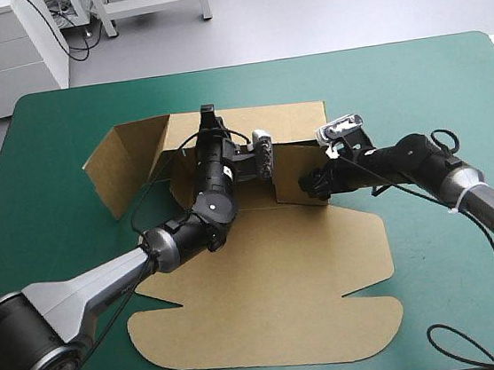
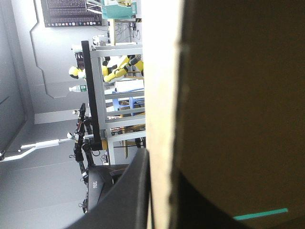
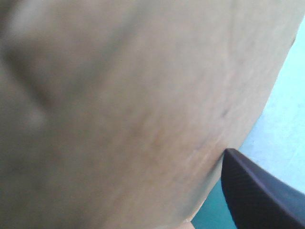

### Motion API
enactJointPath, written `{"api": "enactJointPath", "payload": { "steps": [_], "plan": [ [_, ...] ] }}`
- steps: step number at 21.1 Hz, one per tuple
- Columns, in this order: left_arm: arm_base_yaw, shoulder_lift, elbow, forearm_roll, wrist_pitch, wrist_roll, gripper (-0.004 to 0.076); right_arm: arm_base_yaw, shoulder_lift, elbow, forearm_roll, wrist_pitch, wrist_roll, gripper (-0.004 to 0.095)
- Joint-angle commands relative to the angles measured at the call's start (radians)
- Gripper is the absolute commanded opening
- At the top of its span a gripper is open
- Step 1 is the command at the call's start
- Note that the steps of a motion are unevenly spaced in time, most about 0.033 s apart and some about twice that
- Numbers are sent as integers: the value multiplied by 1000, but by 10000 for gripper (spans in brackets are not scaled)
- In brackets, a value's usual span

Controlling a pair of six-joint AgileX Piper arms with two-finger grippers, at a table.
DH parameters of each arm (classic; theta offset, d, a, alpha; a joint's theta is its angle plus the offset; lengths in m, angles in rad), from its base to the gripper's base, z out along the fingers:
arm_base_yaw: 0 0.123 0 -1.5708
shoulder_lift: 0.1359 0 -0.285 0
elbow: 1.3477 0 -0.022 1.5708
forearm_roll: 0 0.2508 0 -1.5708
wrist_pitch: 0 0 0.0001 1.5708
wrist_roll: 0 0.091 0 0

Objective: Fold the box

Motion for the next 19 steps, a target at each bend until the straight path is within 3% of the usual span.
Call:
{"api": "enactJointPath", "payload": {
  "steps": [1,9,11,13,14,15,16,19],
  "plan": [
    [-2,-39,-22,100,21,-9,-8,13,-69,-24,50,-79,18,684],
    [-2,-39,-22,100,11,-9,-8,15,-108,-14,105,-130,22,681],
    [-2,-39,-22,100,9,-9,-8,15,-108,-14,127,-131,38,626],
    [-2,-39,-22,100,5,-9,-8,15,-108,-14,136,-126,58,344],
    [-2,-39,-22,100,-2,-9,-8,15,-108,-14,140,-121,58,250],
    [-2,-39,-22,100,-2,-9,-8,15,-108,-14,140,-114,55,54],
    [-2,-39,-22,100,-2,-9,-8,15,-108,-14,140,-112,46,-21],
    [-2,-39,-22,100,-4,-9,-6,15,-108,-14,140,-108,40,-19]
  ]
}}
